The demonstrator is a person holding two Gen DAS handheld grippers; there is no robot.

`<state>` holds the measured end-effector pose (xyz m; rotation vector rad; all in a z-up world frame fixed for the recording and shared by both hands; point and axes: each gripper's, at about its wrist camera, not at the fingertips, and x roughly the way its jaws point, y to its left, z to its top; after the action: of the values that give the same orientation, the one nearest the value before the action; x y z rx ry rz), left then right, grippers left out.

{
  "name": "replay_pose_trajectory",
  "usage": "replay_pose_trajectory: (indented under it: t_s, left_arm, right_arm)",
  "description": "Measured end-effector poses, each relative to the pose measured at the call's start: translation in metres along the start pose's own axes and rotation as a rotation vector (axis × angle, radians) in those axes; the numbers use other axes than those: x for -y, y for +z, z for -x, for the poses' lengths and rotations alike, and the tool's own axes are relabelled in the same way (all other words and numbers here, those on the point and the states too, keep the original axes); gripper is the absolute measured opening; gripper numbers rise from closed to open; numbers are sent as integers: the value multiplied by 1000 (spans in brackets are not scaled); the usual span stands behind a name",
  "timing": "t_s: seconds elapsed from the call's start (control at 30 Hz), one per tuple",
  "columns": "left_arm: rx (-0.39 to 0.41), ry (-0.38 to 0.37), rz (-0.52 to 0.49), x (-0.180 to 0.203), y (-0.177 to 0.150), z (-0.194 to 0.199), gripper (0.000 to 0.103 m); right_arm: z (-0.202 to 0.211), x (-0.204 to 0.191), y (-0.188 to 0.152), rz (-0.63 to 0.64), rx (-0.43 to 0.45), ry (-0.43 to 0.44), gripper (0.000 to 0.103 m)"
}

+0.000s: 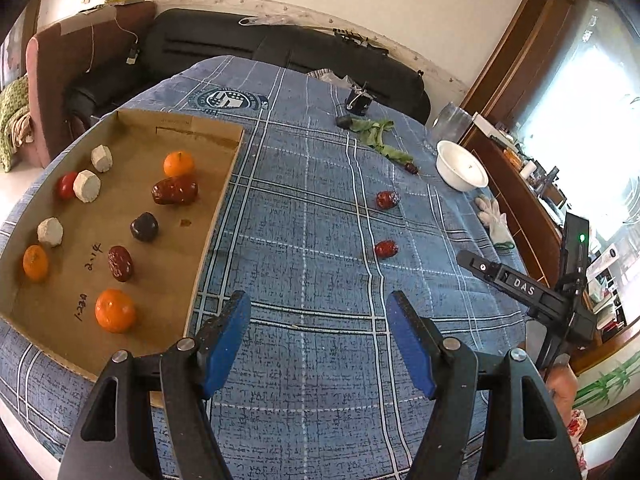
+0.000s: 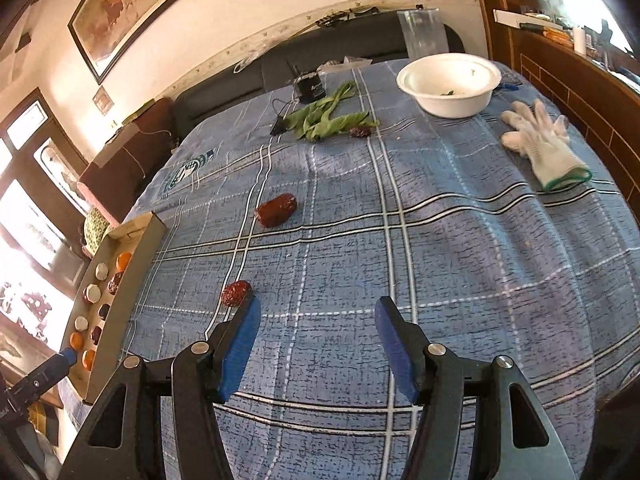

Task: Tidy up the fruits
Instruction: 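Grasp a red date with the left tool while the right tool grasps a large red date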

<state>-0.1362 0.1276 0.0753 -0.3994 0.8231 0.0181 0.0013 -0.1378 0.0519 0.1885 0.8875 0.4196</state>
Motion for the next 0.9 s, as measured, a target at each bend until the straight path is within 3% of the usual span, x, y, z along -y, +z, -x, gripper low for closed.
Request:
replay_pose_trajectory:
  t_s: [0.37, 0.63, 0.67, 0.73, 0.9]
  left_arm:
    - [-18, 4, -48, 8, -7, -17, 70]
    - [-30, 26, -62, -2, -1, -30, 70]
    - [-31, 29, -59, -5, 0, -31, 70]
    - [-35, 35, -54, -8, 1, -34, 69]
    - [-54, 30, -57, -8, 6, -43, 69]
  right_arm:
    - [-60, -24, 41, -23, -49, 41, 64]
    - [-124, -40, 76, -61, -109, -15, 64]
    - [-129, -42, 77, -56, -107, -31, 63]
    - [-131, -44, 78, -36, -94, -64, 47]
    - [-118, -28, 75, -59, -70, -42, 47]
